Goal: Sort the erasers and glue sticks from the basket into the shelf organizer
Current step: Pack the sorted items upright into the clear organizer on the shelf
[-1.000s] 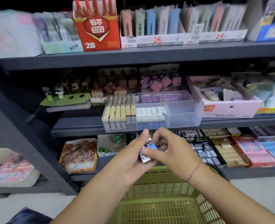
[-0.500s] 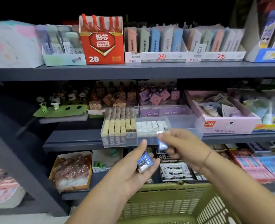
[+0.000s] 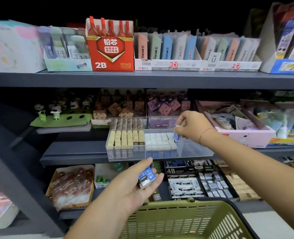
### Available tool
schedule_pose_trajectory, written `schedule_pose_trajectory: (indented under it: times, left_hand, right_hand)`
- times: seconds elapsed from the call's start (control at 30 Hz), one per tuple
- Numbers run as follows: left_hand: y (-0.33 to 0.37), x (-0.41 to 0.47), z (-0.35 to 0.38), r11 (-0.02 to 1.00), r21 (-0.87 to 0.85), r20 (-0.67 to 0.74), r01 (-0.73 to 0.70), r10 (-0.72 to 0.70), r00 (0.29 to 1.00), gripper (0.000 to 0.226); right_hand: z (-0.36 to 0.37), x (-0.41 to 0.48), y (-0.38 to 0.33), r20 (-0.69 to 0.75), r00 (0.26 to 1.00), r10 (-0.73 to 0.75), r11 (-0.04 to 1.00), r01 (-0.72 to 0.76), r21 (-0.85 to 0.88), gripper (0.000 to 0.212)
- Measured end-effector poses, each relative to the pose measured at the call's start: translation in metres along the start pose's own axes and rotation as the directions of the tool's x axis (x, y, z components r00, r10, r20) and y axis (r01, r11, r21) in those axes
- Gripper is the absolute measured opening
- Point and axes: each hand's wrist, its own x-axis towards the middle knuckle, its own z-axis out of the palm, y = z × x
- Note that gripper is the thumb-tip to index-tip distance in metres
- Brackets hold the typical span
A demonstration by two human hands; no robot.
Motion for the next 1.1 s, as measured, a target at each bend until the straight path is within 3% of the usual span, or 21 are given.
schedule_pose_trajectory:
  times: [0.1, 0.23, 0.43, 0.8, 0.9, 1.1]
  left_hand:
    - [0.0, 0.0, 0.0, 1.0, 0.002, 0.001, -0.002, 0.002, 1.0, 0.014]
    - [0.0, 0.001, 0.0, 1.0, -0.005, 0.004, 0.003, -0.003, 1.0, 0.015]
    - [0.002, 0.002, -0.001, 1.0, -0.006, 0.009, 0.005, -0.005, 1.0, 0.016]
    - [0.001, 0.004, -0.002, 1.0, 0.008, 0.0, 0.002, -0.002, 1.0, 0.018]
    - [0.002, 0.003, -0.003, 1.0, 0.01, -0.008, 0.0, 0.0, 1.0, 0.019]
    - [0.002, 0.001, -0.002, 1.0, -0.002, 0.004, -0.015, 0.016, 1.0, 0.018]
  right_hand:
    - [0.003, 0.005, -0.001, 0.069, 0.997, 0.03, 0.99, -0.02, -0.143, 0.009]
    - [0.01, 0.009, 0.002, 0.166, 0.985, 0.036, 0.966, 0.008, -0.257, 0.027]
    - [-0.011, 0.013, 0.002, 0.403, 0.914, 0.044, 0.98, 0.038, -0.194, 0.013]
    - [-0.01, 0.018, -0.018, 0.45, 0.885, 0.123, 0.935, 0.049, -0.352, 0.017]
    - [-0.009, 0.017, -0.022, 0.469, 0.871, 0.149, 0.897, 0.08, -0.435, 0.029]
    - [-0.007, 0.012, -0.016, 0.443, 0.885, 0.144, 0.914, 0.052, -0.402, 0.034]
